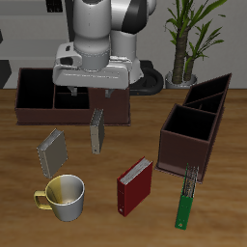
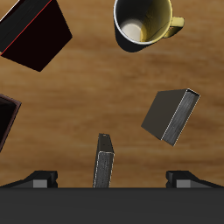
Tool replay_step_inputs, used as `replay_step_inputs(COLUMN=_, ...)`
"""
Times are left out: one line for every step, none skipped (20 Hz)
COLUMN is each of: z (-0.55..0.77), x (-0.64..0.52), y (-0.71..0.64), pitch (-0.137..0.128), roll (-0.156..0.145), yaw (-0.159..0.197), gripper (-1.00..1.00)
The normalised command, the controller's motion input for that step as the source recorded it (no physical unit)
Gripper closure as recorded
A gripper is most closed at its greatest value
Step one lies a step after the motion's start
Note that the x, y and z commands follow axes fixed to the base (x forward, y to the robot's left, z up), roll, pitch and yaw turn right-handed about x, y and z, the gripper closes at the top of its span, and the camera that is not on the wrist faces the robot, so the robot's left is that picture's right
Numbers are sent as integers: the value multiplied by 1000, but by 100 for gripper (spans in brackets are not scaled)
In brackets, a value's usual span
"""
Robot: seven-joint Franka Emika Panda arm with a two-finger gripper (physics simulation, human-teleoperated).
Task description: Place the right yellow book into the back desk caddy's back compartment and place the green book into the left desk caddy's back compartment and place the left yellow book into the left desk caddy's left compartment
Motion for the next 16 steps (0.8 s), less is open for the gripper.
replay_step_inputs(z=-138, x=709, y=-1087, pitch=50, roll=-26, yaw=-270, gripper=-100)
replay_step_inputs(z=11, x=343, y=-428, pitch=-101, roll=19, yaw=130, gripper=-100)
replay_step_inputs(z=-151, x=669, y=-1027, pitch=-42, roll=-62, yaw=-16, gripper=-100)
replay_step_inputs(z=5, x=272, y=-535, pitch=-59, roll=-33, yaw=-112, gripper=-100)
replay_step_inputs(z=-237, x=494, y=-658, pitch=-58, roll=22, yaw=257, gripper=-100)
replay_step_inputs(z=-121, x=397, y=-810, pitch=-52, roll=-164, yaw=-150, gripper=-100)
replay_step_inputs(z=-92, x=162, y=-202, pitch=-72, roll=55, yaw=35, gripper=-100)
replay_step_inputs(z=-274, x=371, y=-399, pitch=23, roll=83, yaw=101, gripper=-100)
replay_step_inputs(z=-114, x=213, y=-497, pitch=-40, roll=-107, yaw=-10, gripper=-100)
replay_step_inputs(z=-127, x=124, y=-205, pitch=-105, roll=127, yaw=16, gripper=-100)
replay_step_inputs(z=-239, x=269, y=-179, pitch=40, roll=111, yaw=-22, gripper=-100)
replay_step_inputs(z=-270, x=272, y=-485, pitch=-20, roll=-177, yaw=-21, gripper=-100)
replay_step_inputs(z=-180, x=132, y=-27, pitch=-82, roll=109, yaw=71, gripper=-100)
replay_step_inputs(z=-263, x=190, y=-321, pitch=-15, roll=12, yaw=-146, gripper=-100)
replay_step_inputs(z=-347, x=145, y=-172, pitch=-122, roll=-25, yaw=-99, gripper=-100)
replay_step_inputs(z=-377, x=130, y=-35, pitch=-85, roll=13, yaw=-10, gripper=-100)
